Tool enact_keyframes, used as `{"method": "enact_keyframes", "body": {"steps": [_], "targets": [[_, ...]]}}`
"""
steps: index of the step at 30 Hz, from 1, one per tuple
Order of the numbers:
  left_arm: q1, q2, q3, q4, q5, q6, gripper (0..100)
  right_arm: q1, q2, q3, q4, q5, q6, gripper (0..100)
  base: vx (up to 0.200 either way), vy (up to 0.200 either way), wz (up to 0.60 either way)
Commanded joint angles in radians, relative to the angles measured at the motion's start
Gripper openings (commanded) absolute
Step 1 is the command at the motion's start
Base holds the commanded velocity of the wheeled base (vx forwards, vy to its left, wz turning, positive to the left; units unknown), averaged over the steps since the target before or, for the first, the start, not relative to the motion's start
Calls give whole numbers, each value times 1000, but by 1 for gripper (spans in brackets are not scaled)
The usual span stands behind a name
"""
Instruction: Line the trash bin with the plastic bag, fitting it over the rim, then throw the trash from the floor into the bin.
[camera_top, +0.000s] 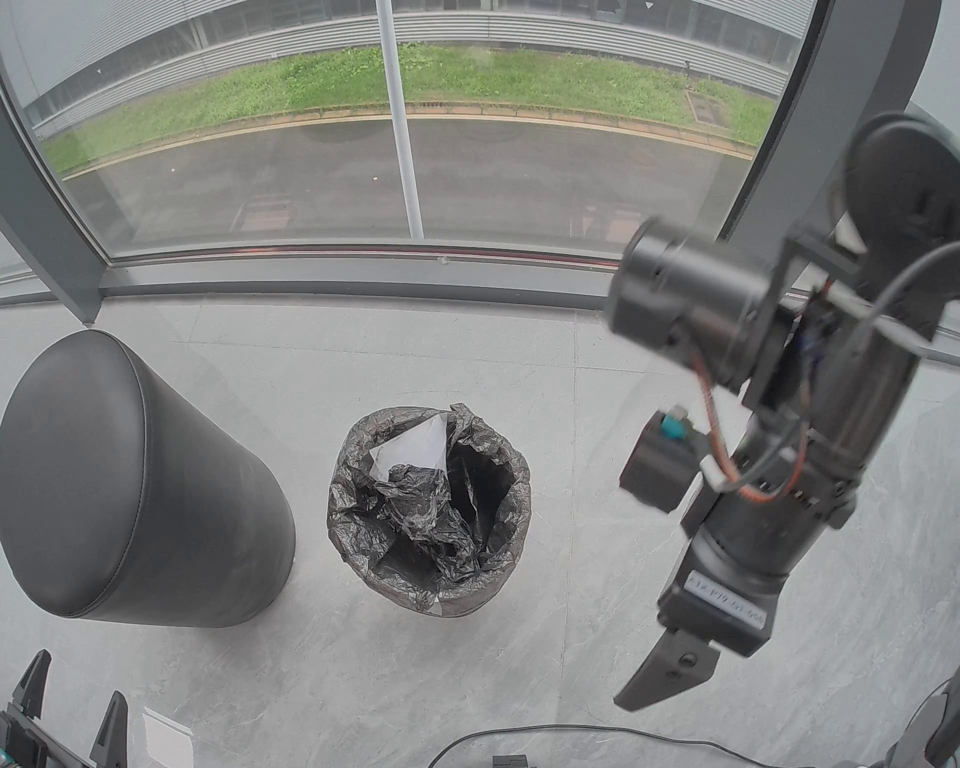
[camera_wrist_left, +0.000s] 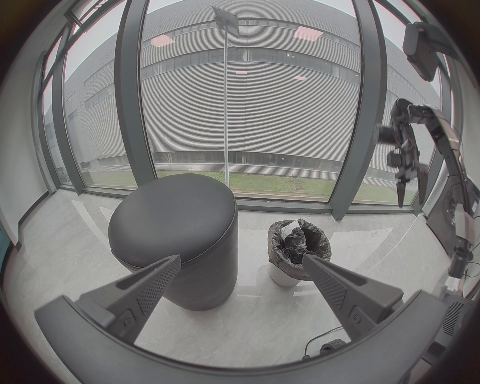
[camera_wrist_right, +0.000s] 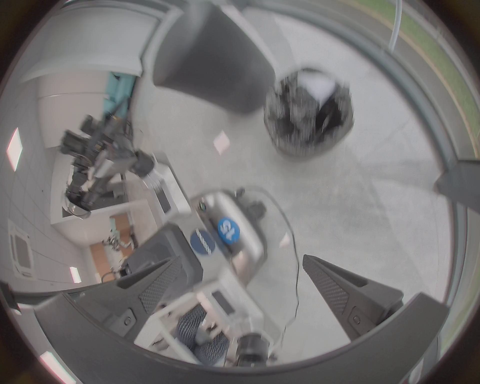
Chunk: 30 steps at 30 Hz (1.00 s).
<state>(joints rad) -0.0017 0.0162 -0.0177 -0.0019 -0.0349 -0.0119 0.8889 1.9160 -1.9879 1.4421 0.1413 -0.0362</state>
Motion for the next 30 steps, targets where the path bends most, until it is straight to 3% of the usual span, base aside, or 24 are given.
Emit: {"method": "enact_keyframes", "body": {"steps": [1,2,3,4,6,7,9,14,19,30], "targets": [[0,-15,18,0,0,0,100,-54,-482,842,-1043,9,-114,100,0,0,0],[0,-15,18,0,0,0,100,-77,-477,1002,-1322,6,-114,100,0,0,0],[0,-15,18,0,0,0,100,-84,-472,1051,-1419,4,-114,100,0,0,0],[0,-15,18,-1,0,0,100,-111,-390,1255,-1913,-23,-106,100,0,0,0],[0,-15,18,0,0,0,100,-114,-203,1365,-2364,-112,-80,100,0,0,0],[0,-15,18,0,0,0,100,-114,-101,1368,-2525,-187,-56,100,0,0,0],[0,-16,18,-1,0,0,100,-111,44,1330,-2674,-307,-28,100,0,0,0],[0,-15,18,-1,0,0,100,-73,221,1184,-2682,-324,39,100,0,0,0],[0,-15,18,0,0,0,100,-51,353,1018,-2663,-330,44,100,0,0,0],[0,-15,18,-1,0,0,100,5,431,830,-2404,-325,88,100,0,0,0]]}}
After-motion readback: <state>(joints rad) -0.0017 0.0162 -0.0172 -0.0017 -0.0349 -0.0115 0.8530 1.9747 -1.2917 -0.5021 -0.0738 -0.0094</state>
